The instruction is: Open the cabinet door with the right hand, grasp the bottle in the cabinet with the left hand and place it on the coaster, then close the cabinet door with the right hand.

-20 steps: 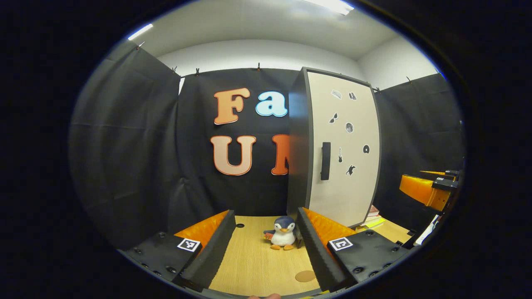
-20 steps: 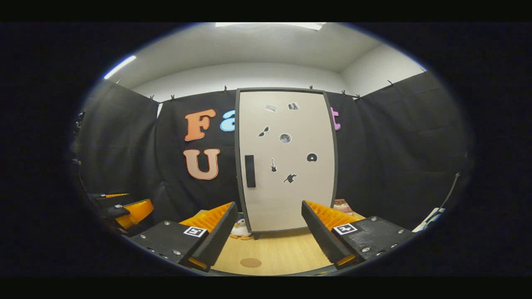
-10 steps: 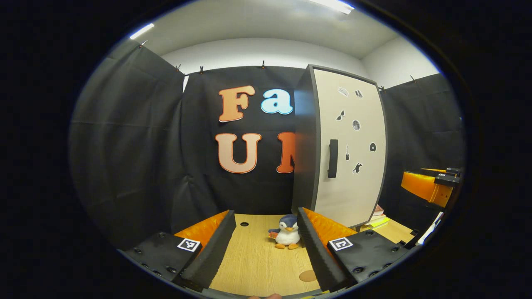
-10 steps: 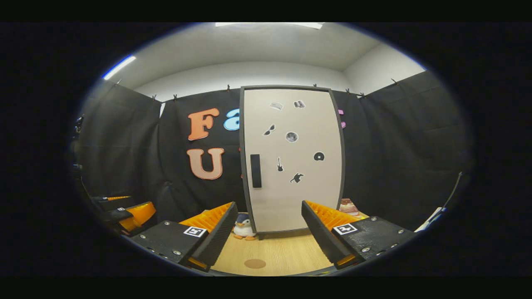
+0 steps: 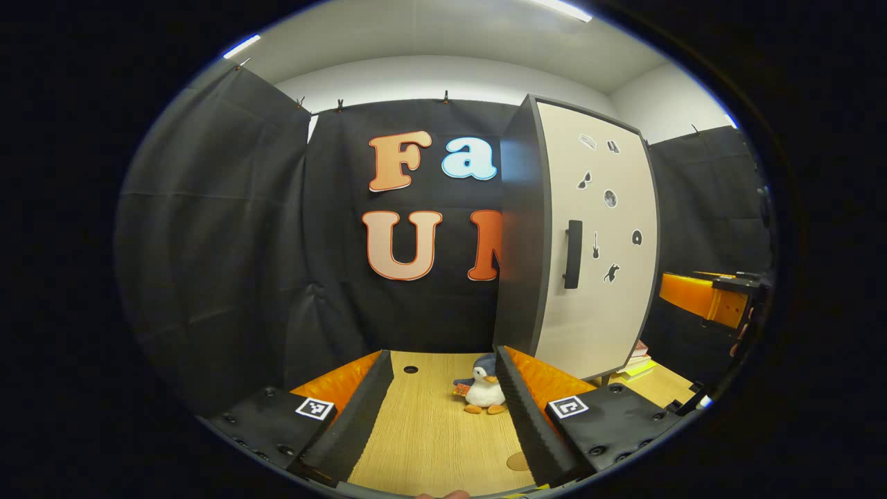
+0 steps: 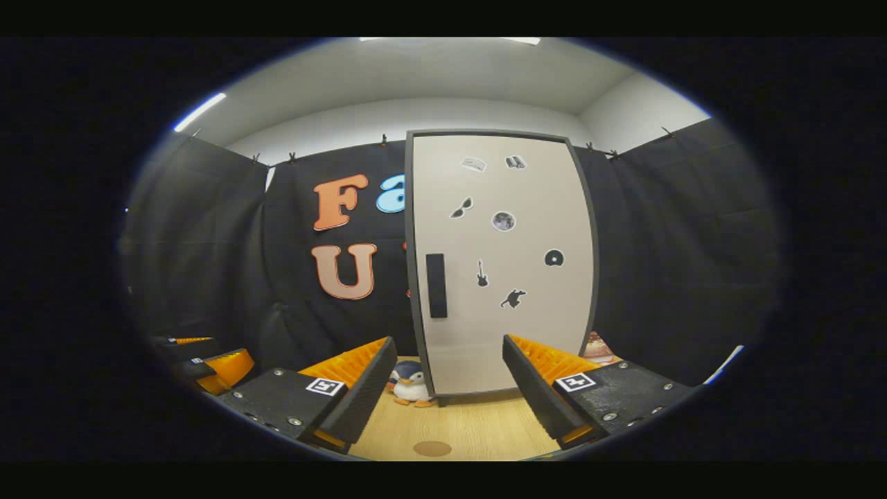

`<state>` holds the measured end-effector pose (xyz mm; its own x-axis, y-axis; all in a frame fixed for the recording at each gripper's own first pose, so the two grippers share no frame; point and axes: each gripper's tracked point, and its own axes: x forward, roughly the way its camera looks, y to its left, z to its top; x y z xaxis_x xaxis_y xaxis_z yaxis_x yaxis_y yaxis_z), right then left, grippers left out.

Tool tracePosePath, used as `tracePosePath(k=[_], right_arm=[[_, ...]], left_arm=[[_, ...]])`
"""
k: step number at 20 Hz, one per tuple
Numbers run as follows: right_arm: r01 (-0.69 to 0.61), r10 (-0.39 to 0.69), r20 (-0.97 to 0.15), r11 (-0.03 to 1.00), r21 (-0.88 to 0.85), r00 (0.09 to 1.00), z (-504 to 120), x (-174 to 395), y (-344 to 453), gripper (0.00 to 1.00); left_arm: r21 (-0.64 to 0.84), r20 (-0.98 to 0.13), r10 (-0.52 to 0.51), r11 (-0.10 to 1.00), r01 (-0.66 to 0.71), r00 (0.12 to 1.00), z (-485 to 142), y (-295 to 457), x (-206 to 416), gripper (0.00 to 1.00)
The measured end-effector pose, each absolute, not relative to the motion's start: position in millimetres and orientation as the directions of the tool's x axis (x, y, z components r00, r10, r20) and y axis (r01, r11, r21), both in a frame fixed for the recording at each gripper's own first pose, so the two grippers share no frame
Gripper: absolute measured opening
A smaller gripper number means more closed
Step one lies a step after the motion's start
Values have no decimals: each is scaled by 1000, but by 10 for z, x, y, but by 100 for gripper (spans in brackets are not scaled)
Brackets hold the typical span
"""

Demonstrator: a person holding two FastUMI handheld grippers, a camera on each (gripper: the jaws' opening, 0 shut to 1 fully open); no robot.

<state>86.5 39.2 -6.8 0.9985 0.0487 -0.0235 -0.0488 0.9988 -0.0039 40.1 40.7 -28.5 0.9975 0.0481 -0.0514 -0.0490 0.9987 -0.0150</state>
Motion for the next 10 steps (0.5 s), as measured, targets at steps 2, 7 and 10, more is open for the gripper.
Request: tracePosePath(k=[2,7,10], right_arm=[[-57,57,-15,998,-13,998,-40,1099,469,95],[-78,78,12,997,-16,997,125,1749,639,95],[-58,59,33,998,-30,998,198,2135,628,95]], left_arm=[[-25,-63,52,998,-54,997,-348,490,472,97],[-25,-87,79,996,-81,993,-480,762,666,97],[-37,-92,98,994,-102,991,-510,945,782,99]])
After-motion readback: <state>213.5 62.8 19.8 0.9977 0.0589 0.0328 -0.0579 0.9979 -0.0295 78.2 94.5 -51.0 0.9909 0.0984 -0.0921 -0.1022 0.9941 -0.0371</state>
